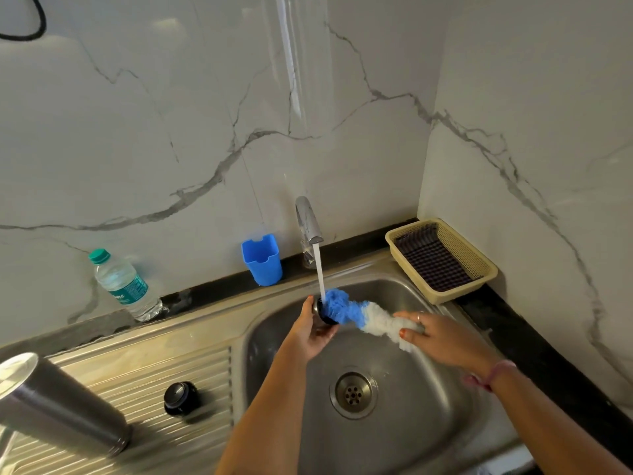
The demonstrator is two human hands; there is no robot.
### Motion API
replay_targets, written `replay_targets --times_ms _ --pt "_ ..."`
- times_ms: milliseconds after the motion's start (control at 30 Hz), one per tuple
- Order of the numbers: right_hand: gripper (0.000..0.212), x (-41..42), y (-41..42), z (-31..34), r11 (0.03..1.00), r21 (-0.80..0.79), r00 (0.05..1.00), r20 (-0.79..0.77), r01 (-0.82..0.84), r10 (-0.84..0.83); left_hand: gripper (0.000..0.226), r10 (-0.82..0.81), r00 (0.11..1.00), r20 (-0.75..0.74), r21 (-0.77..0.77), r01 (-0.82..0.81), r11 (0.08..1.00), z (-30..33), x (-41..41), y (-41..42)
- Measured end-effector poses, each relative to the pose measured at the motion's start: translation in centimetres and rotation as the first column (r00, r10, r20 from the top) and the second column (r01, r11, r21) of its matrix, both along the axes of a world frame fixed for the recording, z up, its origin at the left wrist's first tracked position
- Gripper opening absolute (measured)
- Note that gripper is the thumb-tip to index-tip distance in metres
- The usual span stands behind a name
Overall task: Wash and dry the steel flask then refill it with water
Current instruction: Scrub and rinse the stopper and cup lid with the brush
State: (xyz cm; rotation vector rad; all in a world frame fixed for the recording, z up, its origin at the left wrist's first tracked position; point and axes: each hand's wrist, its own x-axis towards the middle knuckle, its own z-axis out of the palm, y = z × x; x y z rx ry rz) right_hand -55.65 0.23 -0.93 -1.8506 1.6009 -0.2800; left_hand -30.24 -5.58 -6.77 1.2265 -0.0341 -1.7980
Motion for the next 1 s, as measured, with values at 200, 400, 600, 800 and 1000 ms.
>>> replay_targets --times_ms 200,400,600,800,1000 --pt "0.036 1.3 -3.2 1.8 0.876 0.482 0.954 0.248 0.029 -0.168 0.044 0.067 0.997 -0.04 -0.056 -0.069 0.996 0.6 -0.3 -0.3" --pt "0.043 0.9 -5.1 2.9 0.828 0.561 0.99 0.12 -0.013 -0.067 0.038 0.018 1.0 0.002 -0.049 -0.018 0.999 0.6 -1.1 0.1" --pt "0.021 2.2 -5.0 3.5 0.752 0.654 0.943 0.194 0.08 -0.269 0.047 0.08 0.995 -0.062 -0.053 -0.084 0.995 0.7 -1.2 -0.5" --pt "0.024 3.5 -4.2 4.1 0.686 0.72 0.822 0.325 0.106 -0.468 0.044 0.093 0.994 -0.053 -0.055 -0.096 0.994 0.9 -0.5 -0.7" --pt "0.029 4.9 -2.4 3.3 0.899 0.436 0.939 0.287 0.047 -0.188 0.051 0.13 0.99 -0.053 -0.049 -0.132 0.99 1.4 0.7 -1.1"
